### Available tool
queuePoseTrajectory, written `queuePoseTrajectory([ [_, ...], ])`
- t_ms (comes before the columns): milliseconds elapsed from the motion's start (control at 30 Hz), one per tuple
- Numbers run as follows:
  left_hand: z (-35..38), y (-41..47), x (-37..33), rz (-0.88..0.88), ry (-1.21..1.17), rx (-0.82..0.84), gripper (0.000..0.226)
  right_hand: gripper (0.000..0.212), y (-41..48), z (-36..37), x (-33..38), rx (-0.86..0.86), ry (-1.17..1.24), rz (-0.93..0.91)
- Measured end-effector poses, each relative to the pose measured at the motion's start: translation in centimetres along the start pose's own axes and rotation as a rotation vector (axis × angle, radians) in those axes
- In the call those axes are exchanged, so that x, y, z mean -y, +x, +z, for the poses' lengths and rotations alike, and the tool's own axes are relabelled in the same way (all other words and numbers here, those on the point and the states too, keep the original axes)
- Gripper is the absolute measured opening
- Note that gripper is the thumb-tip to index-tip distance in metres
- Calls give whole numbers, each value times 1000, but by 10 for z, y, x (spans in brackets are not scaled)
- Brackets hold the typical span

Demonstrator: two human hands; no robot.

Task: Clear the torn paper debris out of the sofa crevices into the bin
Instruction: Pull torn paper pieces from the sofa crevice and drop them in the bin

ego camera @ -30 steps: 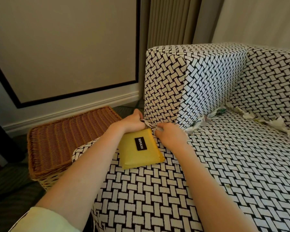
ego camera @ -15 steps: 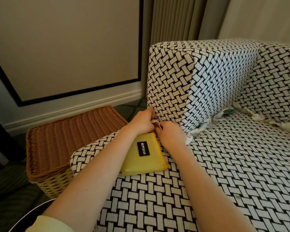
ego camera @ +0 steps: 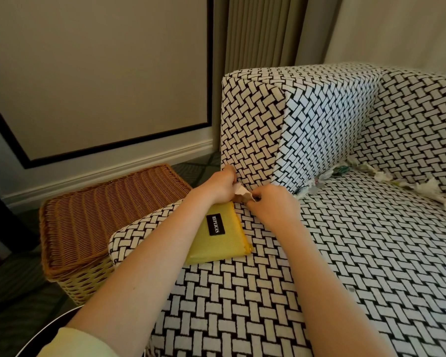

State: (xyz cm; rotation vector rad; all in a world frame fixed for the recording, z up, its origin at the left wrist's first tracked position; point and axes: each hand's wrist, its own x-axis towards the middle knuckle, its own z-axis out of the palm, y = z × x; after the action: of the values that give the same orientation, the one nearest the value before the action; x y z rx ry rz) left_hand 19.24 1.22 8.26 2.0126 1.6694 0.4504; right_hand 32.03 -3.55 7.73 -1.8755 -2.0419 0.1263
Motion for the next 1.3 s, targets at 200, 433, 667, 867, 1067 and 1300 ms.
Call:
queuePoseTrajectory([
  [200, 11, -4, -14, -97, 126, -2, 54, 14, -2, -15, -16, 227, 219, -11],
  [433, 7, -9, -15, -52, 189, -66, 30, 27, -6, -37, -43, 338, 365, 81],
  [667, 12, -12, -20, -67, 202, -185, 23, 49, -5, -31, -42, 320, 340, 274],
  [867, 10, -14, -21, -42, 113, -156, 26, 29, -2, -23, -36, 243, 264, 307],
  [1067, 7, -16, -24, -107, 3, -28, 53, 48, -2, -1, -23, 118, 61, 241],
  [1300, 14, -13, -30, -146, 63, 6, 63, 44, -2, 11, -28, 7, 144, 264],
])
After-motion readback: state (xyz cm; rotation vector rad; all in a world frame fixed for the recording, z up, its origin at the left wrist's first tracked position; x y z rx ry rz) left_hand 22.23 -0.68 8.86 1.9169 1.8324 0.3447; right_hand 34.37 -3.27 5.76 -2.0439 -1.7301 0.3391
